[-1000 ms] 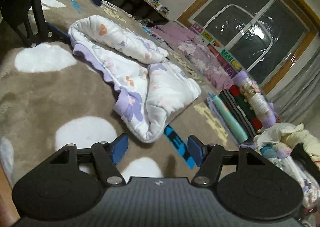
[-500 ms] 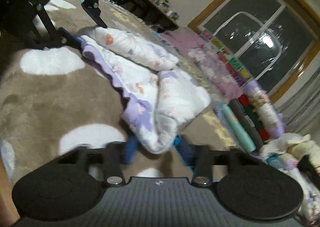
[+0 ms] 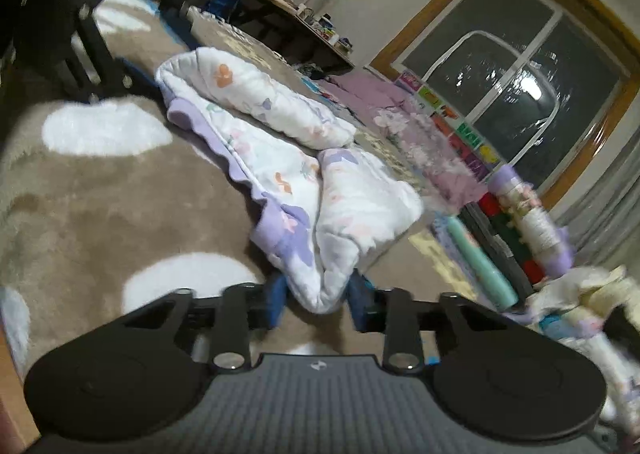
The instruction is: Fold clothes
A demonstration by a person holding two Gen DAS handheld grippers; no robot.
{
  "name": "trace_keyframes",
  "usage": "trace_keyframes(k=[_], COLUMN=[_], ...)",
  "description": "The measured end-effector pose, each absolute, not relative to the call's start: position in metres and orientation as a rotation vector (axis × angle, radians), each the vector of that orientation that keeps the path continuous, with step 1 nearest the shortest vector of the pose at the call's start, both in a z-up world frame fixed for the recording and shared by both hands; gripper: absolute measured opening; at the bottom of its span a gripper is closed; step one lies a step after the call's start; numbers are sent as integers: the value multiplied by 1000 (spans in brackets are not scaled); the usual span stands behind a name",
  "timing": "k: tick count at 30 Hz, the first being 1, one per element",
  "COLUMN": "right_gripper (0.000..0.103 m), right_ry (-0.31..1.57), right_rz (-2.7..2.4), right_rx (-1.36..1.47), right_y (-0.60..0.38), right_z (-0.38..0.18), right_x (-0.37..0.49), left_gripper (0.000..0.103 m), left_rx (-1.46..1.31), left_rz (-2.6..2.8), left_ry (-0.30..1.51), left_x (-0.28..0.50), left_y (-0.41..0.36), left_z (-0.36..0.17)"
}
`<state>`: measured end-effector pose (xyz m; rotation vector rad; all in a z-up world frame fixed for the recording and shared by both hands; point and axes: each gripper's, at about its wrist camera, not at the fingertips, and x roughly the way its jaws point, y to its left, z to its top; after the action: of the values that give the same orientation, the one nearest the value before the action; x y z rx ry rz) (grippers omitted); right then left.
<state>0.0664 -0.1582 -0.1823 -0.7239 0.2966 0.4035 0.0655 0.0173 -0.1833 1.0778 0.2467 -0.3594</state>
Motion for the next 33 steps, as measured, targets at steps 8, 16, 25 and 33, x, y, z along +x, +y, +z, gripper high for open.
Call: trace_keyframes(k=[8,16,25,33], right_gripper=[16,16,16,18], right_ry=[321,318,186,139], right_rz=[434,482,451,445], right_rx=[-675,-674,-568,-346], right_y=[-161,-166,-183,-209], right_z=[-168,-146,-96,-67], right_x=[48,3,-15,28], left_gripper=[16,16,18,19], left_rx=[1068,1038,728,402], left_rz=[-388,-420,-468,-511], left_ry=[274,284,232,210], left_x=[47,6,16,61], left_y=[17,25,48,67], left_z=[-170,-145,-85,-53])
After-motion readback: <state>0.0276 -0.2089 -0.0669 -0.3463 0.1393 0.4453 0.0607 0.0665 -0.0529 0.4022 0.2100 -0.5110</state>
